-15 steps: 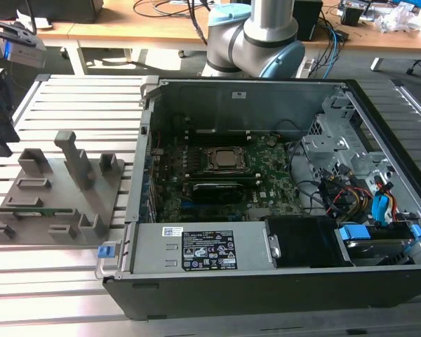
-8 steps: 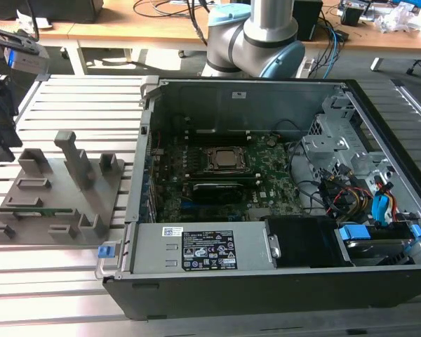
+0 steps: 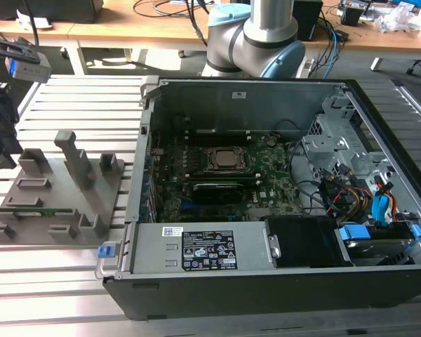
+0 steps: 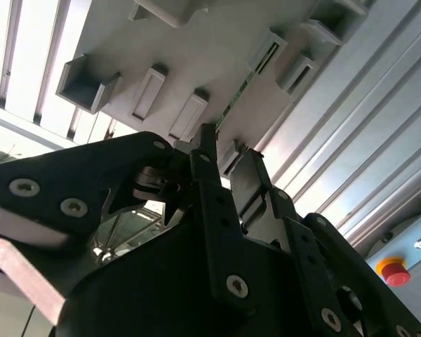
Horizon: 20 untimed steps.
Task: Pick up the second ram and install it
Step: 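Pick up the second ram and move it above second insertion slot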
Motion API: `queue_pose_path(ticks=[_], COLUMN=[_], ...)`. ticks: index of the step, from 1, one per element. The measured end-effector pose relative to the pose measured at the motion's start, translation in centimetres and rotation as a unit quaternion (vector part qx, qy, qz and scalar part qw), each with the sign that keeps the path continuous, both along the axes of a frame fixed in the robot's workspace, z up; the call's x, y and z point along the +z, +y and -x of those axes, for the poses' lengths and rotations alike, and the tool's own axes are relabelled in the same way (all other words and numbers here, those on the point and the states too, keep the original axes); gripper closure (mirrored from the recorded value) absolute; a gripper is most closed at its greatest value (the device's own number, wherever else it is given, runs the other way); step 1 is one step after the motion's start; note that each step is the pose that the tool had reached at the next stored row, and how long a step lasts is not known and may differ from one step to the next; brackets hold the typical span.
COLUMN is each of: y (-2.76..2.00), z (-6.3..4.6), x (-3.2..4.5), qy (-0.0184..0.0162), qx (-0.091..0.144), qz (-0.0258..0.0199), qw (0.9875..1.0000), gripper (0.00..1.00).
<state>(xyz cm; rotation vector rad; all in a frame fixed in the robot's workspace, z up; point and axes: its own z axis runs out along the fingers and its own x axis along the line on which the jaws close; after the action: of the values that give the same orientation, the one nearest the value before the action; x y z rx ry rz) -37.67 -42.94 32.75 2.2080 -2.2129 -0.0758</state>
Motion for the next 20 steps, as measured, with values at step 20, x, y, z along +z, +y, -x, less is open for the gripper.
queue_pose_path(ticks=[20], y=[-0.04], z=[0.0], x=[-1.83], qy=[0.0000], qx=[0.000], qz=[0.0000], qw=[1.0000], gripper=[0.64])
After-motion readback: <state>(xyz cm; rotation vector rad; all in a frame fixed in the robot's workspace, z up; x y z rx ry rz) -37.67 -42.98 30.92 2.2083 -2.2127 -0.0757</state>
